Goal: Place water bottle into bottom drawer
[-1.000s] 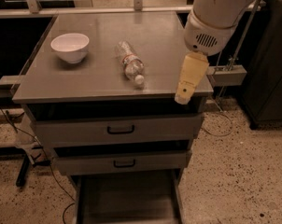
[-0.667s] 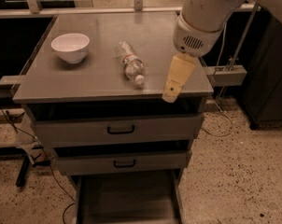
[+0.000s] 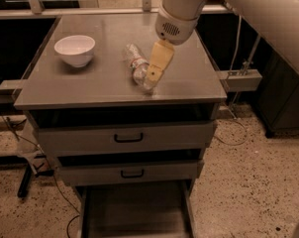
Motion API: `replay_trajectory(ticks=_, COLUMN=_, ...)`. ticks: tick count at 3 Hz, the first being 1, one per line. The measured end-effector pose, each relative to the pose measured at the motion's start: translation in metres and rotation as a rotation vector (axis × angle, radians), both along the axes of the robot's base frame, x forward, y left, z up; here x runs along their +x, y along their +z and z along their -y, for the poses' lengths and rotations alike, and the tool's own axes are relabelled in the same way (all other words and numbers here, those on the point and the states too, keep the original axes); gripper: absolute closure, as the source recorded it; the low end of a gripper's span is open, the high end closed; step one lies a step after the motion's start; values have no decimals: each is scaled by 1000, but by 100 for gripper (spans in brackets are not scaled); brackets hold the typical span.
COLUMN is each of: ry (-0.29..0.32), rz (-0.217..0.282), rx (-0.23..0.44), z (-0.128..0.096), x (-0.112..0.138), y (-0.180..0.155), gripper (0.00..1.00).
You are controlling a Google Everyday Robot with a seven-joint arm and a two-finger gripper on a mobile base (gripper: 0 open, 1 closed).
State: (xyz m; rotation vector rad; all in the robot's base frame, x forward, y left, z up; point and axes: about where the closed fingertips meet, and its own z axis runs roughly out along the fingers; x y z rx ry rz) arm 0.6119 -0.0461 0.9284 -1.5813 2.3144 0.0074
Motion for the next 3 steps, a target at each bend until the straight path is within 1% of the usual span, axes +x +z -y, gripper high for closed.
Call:
replay_trajectory(ticks=1, ry=0, rz=4, rx=7, z=-3, x=4, y=1, gripper=0)
replay_trajectory(ticks=2, ry=-40, rz=-24, rx=50, z=-9, x=7, y=-11, gripper=0)
replay_trajectory(ticks=3, ry=-69, rz=-56, rx=105, z=-30, x=27, y=-20, gripper=0)
